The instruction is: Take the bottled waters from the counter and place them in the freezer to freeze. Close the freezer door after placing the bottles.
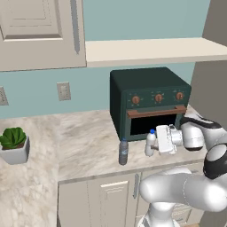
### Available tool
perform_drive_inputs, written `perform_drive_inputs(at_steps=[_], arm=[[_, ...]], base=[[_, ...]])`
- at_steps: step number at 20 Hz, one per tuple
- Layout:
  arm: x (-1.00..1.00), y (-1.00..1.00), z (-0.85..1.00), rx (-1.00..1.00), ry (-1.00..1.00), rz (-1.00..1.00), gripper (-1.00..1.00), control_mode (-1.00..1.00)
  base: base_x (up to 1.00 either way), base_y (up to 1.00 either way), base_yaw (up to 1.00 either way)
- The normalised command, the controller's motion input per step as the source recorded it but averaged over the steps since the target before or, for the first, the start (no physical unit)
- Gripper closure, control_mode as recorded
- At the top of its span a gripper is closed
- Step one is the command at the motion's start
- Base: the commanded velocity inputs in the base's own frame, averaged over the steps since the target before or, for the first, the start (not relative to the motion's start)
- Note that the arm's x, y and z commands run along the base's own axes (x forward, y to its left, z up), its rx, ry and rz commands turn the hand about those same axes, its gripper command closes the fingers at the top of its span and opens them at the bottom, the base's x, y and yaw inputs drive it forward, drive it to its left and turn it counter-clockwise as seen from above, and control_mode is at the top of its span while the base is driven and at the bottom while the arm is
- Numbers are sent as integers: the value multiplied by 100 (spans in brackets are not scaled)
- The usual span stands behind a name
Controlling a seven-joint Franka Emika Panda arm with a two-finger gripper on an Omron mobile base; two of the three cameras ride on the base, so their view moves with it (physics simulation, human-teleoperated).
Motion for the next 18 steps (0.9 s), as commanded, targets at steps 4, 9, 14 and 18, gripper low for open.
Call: perform_drive_inputs(at_steps=[4,9,14,18], arm=[[11,29,-2,1,2,0,100,-100],[0,5,-1,2,0,0,100,-100],[-37,-3,8,2,-6,0,100,-100],[-98,0,22,12,-15,-9,100,-100]], base=[[0,0,0],[0,0,0],[0,0,0],[0,0,0]])
